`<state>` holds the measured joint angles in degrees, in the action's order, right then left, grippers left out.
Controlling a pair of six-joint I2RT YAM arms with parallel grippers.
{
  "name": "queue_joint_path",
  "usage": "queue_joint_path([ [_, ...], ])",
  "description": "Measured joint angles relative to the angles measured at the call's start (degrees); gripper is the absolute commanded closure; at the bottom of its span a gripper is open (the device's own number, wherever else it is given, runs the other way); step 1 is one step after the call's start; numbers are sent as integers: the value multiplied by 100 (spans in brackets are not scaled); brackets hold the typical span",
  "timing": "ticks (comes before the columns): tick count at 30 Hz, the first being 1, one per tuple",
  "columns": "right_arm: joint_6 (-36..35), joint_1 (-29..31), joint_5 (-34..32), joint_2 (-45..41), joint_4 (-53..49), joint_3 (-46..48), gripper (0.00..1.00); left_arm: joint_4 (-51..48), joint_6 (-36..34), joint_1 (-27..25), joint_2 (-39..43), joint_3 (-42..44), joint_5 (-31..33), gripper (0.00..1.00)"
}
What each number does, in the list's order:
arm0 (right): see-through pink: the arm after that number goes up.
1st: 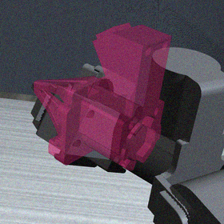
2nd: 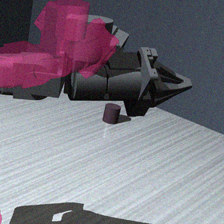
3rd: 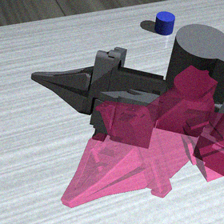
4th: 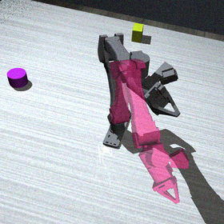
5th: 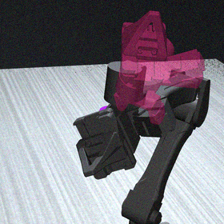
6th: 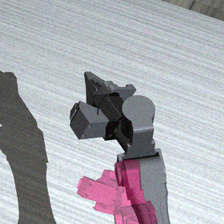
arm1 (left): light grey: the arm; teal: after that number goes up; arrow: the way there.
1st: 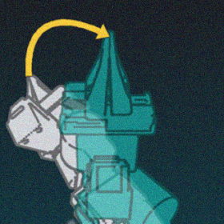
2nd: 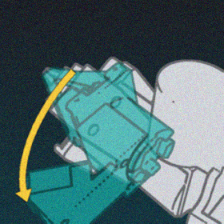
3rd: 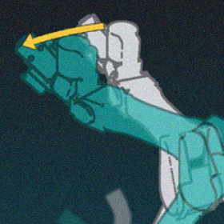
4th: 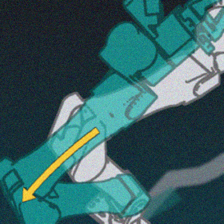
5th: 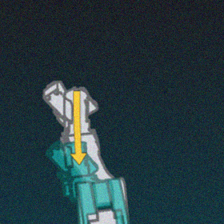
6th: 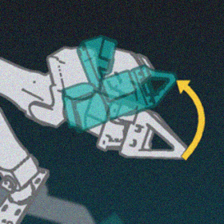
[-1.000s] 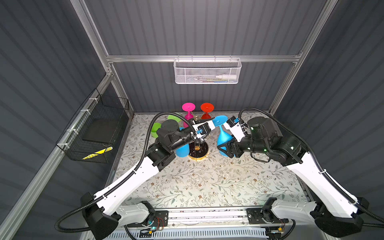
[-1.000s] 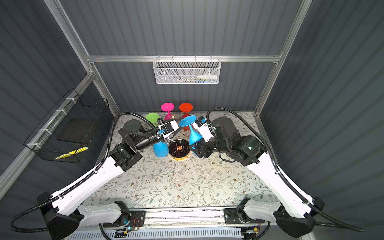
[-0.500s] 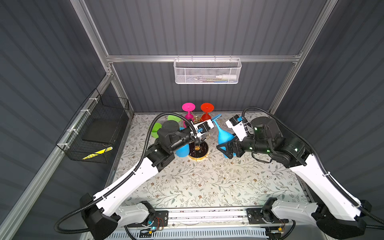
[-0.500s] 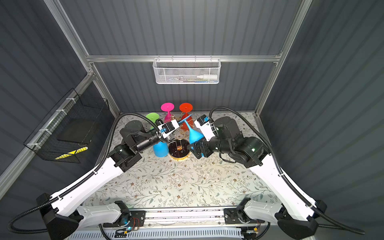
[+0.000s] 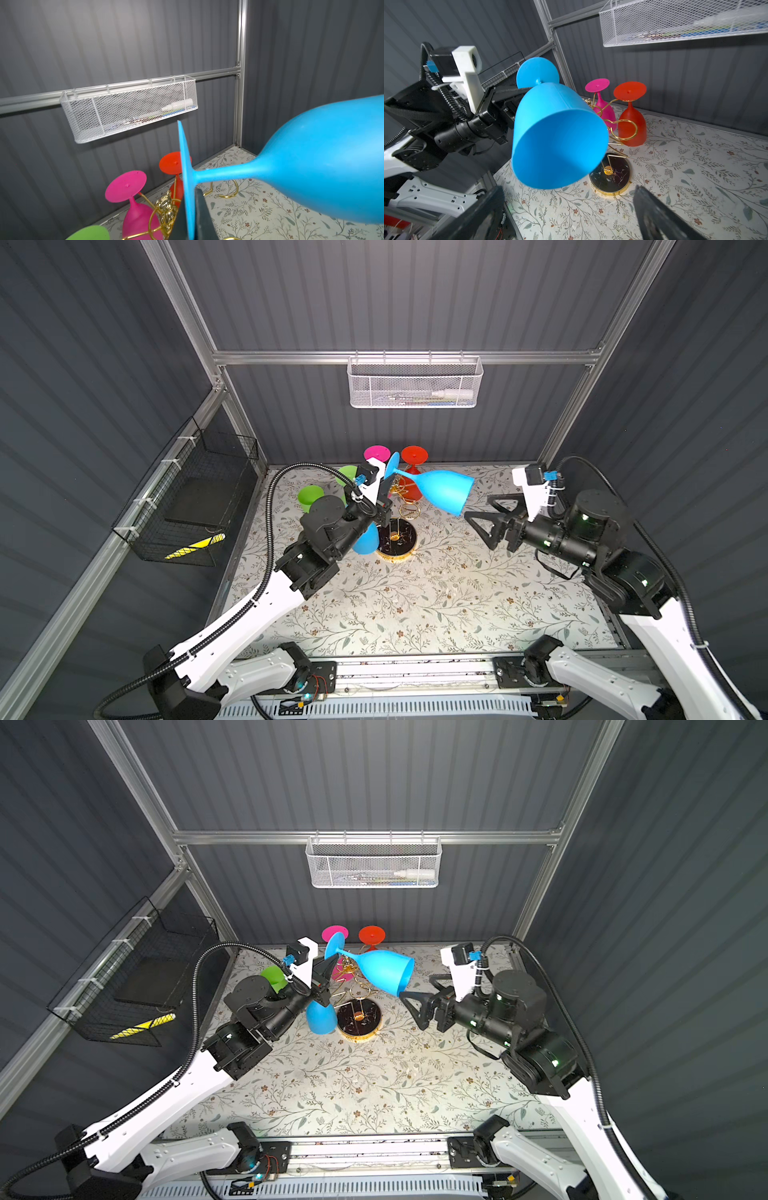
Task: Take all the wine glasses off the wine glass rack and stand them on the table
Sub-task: 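Carry the cyan glass from the rack with the right gripper while the left arm withdraws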
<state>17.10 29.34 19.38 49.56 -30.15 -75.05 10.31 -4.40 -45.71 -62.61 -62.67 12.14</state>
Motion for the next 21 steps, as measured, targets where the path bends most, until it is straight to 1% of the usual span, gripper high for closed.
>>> queue_joint_path([
  [5,481,-616,605,-157,420,363,19,-37,319,0,0,57,210,100],
  [7,656,-745,769,-101,579,490,22,-37,380,0,2,57,238,100],
  [15,1051,-804,1062,387,1075,566,29,-39,472,0,35,57,269,100],
  [18,1215,-804,1189,516,1342,566,34,-37,490,0,61,72,269,100],
  [21,1364,-804,1272,662,1578,566,42,-35,498,0,68,87,269,100],
])
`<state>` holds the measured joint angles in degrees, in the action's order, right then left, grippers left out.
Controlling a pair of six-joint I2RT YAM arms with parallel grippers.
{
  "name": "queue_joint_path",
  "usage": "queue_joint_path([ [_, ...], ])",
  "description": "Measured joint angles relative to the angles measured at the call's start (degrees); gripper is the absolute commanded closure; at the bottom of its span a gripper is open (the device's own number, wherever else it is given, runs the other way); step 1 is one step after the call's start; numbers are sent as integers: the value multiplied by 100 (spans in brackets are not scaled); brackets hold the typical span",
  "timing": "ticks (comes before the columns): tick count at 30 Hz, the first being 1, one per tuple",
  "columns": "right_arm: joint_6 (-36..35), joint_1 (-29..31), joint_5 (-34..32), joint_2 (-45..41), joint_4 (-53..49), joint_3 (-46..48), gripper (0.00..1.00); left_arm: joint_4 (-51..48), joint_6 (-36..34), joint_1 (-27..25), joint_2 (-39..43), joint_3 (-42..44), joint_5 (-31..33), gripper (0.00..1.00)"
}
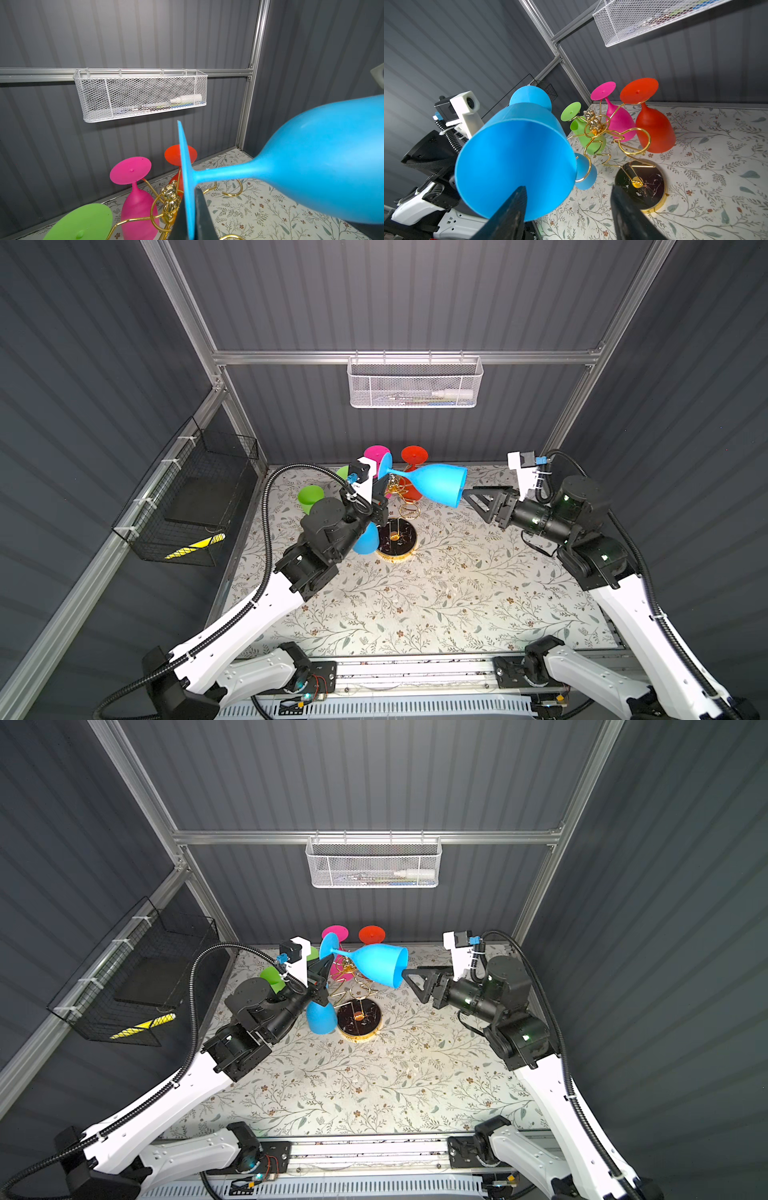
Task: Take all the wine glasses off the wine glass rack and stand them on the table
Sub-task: 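Carry the cyan glass from the rack with the right gripper while the left arm withdraws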
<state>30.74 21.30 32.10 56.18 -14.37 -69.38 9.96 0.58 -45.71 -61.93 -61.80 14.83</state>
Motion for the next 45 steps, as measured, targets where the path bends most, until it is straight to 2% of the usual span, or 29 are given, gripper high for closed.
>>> queue_joint_path([
  [17,514,11,271,505,752,7,88,7,17,0,-22,7,-7,100],
  [24,540,11,313,503,802,7,98,20,83,7,-68,7,0,99],
  [25,535,11,313,503,804,7,99,20,103,7,-68,7,4,95],
  [26,540,11,313,503,802,7,100,20,120,4,-68,7,17,87],
  [29,535,11,286,492,721,-4,100,24,149,4,-70,7,111,52],
  [31,520,-4,238,487,599,-44,100,28,166,4,-66,7,197,34],
  [39,365,-396,-2,319,90,-487,100,20,247,4,258,153,748,24],
  [45,-195,-737,-570,339,-957,-1318,100,-55,240,4,800,251,1274,18],
])
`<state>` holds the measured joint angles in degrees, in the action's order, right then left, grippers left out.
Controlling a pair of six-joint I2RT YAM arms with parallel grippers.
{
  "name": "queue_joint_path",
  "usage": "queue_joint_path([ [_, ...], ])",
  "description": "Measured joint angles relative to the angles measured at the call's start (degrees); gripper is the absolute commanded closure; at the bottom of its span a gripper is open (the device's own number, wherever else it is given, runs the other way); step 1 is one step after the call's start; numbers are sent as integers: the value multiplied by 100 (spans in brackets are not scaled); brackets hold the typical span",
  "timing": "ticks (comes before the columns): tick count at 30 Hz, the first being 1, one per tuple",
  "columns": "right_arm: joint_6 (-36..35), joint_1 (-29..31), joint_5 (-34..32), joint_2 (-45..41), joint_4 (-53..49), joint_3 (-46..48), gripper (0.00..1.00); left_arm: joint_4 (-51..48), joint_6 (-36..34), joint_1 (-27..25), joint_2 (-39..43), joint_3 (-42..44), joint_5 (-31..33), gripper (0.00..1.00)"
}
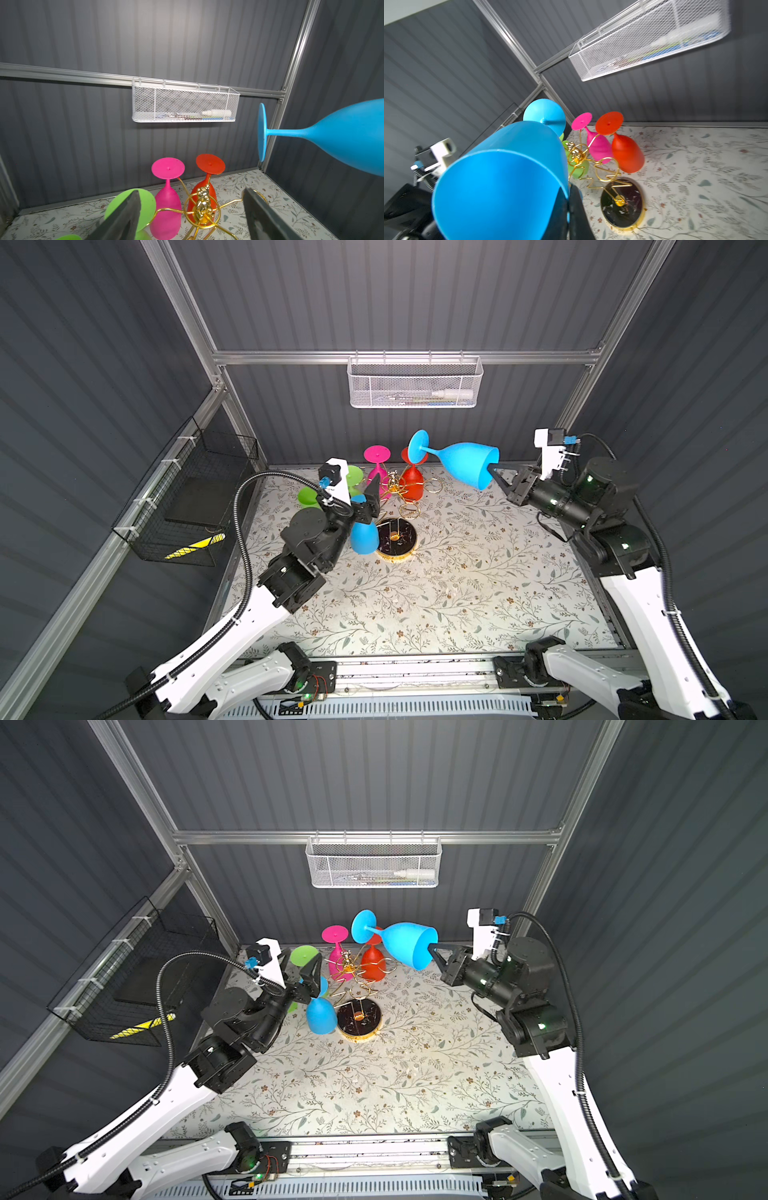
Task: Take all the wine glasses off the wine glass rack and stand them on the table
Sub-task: 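Carry the cyan glass from the rack with the right gripper while the left arm withdraws, then set the cyan glass upright on the table with the right gripper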
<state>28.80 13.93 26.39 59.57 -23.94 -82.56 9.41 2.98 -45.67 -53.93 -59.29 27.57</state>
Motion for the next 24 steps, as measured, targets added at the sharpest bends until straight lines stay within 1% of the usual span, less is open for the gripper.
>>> queue_joint_path([
  [5,-874,-94,-1075,439,-1327,-1104,100,-146,4,0,815,251,472,16],
  [10,-1510,-94,-1904,1108,-2249,-1672,100,-461,33,0,1561,570,863,16],
  [16,-1971,-98,-2481,2321,-3038,-2245,100,-1102,168,0,2234,745,1196,16],
  [21,-2190,-98,-2817,3303,-3331,-2734,100,-1602,367,0,2708,848,1392,16],
  [24,-2315,-98,-3008,4004,-3534,-3265,100,-1871,487,0,2898,879,1517,16],
])
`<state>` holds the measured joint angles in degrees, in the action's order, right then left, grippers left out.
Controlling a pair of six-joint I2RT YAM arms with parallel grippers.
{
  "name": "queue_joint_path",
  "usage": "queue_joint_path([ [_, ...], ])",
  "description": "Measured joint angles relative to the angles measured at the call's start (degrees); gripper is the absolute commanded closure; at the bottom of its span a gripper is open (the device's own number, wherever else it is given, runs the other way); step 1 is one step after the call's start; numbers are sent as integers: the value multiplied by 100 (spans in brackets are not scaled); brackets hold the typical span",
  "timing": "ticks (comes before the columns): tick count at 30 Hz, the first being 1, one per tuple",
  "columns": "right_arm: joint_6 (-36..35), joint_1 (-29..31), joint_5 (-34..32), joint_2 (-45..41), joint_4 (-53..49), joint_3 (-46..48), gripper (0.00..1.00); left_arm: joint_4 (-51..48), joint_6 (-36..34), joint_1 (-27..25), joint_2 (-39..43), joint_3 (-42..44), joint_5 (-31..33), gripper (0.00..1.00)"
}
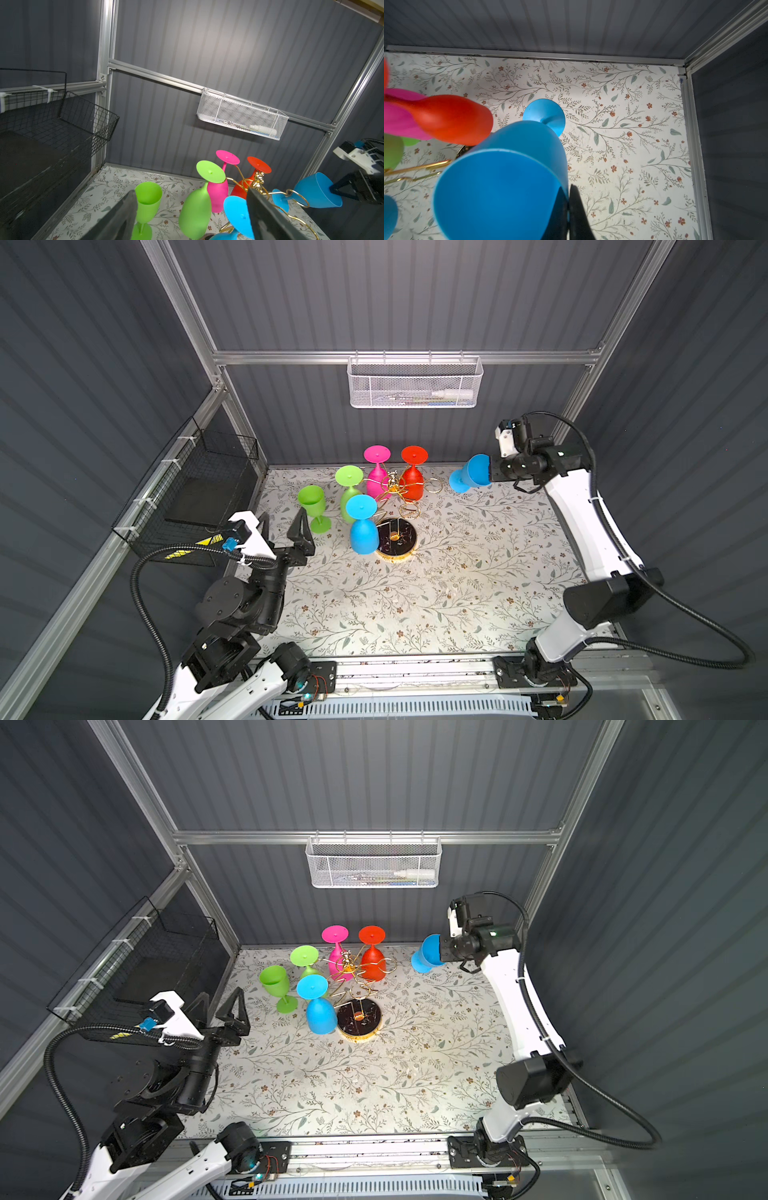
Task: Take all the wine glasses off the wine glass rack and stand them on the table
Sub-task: 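Set the cyan glass upright on the table with the right gripper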
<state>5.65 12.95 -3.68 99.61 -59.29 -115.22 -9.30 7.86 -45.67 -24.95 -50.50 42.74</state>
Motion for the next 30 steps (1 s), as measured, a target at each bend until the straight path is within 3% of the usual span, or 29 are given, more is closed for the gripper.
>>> queue_joint_path([
  [11,-337,144,-476,2470,-949,-2455,100,-750,553,0,382,114,225,17],
  [17,-404,208,-474,2959,-1084,-2538,99,-909,686,0,396,129,229,17],
  [25,-463,208,-431,3222,-1102,-2538,87,-1012,789,0,378,127,229,17],
  [30,-446,192,-289,3204,-1049,-2538,74,-1021,787,0,221,114,227,17],
])
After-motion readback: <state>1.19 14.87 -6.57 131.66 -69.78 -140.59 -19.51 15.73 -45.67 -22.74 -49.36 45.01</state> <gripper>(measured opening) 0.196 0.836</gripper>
